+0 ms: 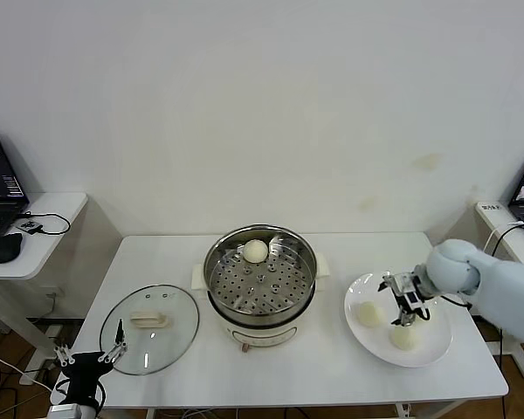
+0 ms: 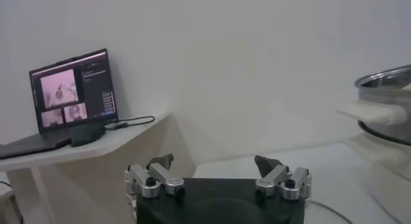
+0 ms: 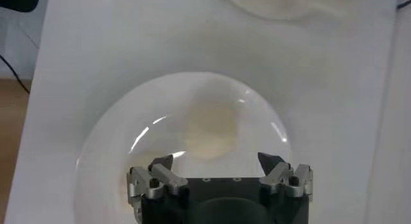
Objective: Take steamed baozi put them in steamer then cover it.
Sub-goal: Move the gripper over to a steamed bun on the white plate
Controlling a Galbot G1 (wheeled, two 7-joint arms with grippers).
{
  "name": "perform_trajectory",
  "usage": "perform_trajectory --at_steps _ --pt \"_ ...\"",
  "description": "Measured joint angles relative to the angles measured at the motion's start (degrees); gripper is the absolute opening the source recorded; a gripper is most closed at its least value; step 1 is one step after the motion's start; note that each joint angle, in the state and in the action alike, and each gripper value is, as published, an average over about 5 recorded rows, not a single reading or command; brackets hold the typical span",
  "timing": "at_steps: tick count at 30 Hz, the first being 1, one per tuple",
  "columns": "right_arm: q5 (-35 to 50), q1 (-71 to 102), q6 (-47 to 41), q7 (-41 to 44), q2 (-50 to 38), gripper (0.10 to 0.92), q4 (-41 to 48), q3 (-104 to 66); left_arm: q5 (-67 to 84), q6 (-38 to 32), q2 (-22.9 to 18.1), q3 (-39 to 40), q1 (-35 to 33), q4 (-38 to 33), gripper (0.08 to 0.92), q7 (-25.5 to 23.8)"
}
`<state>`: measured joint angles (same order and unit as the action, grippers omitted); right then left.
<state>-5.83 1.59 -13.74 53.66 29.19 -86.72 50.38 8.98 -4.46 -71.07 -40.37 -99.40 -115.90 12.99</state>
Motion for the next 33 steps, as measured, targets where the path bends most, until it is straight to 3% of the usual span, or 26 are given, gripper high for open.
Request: perform_trajectory --at_steps 19,33 --pt "-1.9 5.1 -0.4 -0.9 6.0 0.663 5.7 -3.4 0.0 -0.1 -0.5 -0.8 -0.7 -0.3 0.823 0.0" --pt "-1.6 5.1 -0.8 -0.1 6.6 0.480 5.9 -4.1 -0.1 -0.1 -0.9 -0.7 -0.6 -0.6 0.823 0.0"
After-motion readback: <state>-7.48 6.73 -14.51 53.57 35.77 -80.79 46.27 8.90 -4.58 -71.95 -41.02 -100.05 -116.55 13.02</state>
